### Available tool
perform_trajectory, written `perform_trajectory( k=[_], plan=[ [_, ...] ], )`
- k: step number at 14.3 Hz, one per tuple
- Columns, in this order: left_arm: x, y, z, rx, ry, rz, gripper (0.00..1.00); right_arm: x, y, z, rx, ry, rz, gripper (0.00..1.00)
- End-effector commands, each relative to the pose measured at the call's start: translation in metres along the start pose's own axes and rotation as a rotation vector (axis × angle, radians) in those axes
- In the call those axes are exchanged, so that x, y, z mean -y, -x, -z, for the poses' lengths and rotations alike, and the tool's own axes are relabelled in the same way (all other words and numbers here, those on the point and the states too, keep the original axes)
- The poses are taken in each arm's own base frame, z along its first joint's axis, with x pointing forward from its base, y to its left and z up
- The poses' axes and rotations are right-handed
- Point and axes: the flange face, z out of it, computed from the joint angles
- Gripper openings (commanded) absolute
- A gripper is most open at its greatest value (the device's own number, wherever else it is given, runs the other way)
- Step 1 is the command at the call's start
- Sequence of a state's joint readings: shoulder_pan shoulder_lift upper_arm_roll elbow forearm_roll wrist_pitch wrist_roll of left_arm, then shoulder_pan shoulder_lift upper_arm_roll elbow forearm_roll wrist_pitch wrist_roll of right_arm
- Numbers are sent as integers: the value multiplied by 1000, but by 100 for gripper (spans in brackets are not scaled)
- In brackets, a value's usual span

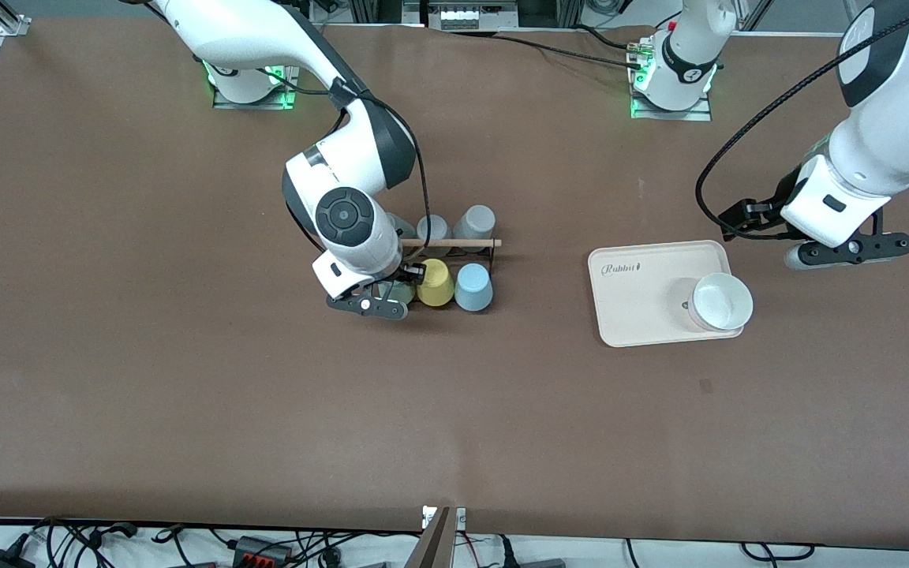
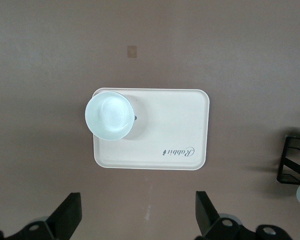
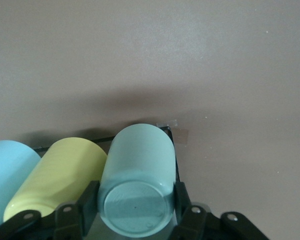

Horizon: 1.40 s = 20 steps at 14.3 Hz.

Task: Hang scattered cups on rack with three cups
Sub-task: 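Open the right gripper and pull it back from the rack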

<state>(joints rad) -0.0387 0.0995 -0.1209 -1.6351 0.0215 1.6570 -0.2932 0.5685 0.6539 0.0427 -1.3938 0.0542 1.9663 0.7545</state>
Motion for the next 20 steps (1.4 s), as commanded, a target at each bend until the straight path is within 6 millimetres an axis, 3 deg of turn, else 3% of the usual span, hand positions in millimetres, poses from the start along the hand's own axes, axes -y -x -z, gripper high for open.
perform_trajectory(
  k=[1,3,8,10,13,15,17,20],
  plan=[
    [1,1,5,-11,0,-5,100,0,-6,12,-16,-9,-10,100],
    [0,2,6,-12,0,-6,100,-5,-10,15,-21,-9,-15,100],
    [0,2,6,-12,0,-6,100,-39,-28,88,-97,-67,-3,100],
    [-1,2,6,-11,0,-6,100,-67,-49,127,-158,-83,29,100],
    [1,2,6,-9,1,-5,100,-117,-79,161,-167,-54,153,100],
    [1,2,5,-7,1,-3,100,-157,-95,177,-164,-34,115,100],
    [1,2,7,-10,1,-3,100,-191,-98,211,-217,-19,90,100],
    [0,2,7,-9,1,-5,100,-235,-93,240,-196,32,98,100]
  ],
)
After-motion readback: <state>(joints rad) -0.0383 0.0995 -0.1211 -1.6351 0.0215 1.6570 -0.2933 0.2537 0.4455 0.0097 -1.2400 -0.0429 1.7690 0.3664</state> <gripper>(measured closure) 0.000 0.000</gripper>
